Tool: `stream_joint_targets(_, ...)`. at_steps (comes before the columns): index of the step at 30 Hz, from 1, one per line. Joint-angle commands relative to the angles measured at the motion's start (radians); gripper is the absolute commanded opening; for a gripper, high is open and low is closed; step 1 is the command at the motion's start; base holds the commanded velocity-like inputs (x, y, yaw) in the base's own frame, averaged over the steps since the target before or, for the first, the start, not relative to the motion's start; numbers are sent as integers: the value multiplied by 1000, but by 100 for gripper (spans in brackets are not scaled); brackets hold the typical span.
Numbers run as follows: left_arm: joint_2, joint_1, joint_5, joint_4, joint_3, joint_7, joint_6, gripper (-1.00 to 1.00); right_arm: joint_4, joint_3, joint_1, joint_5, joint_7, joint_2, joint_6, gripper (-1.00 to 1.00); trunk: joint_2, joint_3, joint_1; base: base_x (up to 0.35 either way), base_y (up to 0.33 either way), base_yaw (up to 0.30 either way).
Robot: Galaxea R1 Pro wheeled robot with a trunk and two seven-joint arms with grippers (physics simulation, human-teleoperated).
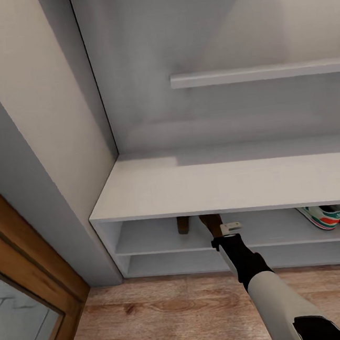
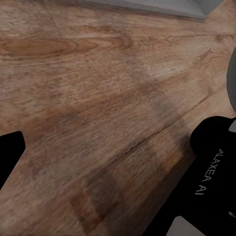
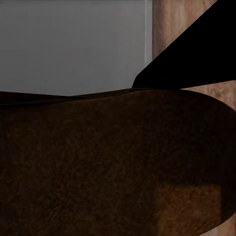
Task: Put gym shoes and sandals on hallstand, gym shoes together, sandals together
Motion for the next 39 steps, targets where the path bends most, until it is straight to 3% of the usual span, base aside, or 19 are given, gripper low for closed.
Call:
stream_joint_targets(1,-1,-1,-10,0,8,-4,-6,100,-1,-5,0,7,2,1,5,-100,0,-1,0,96,0,0)
stream_joint_targets(39,-1,-1,-9,6,7,4,-5,100,-1,-5,0,6,2,1,5,-100,0,-1,0,59,0,0)
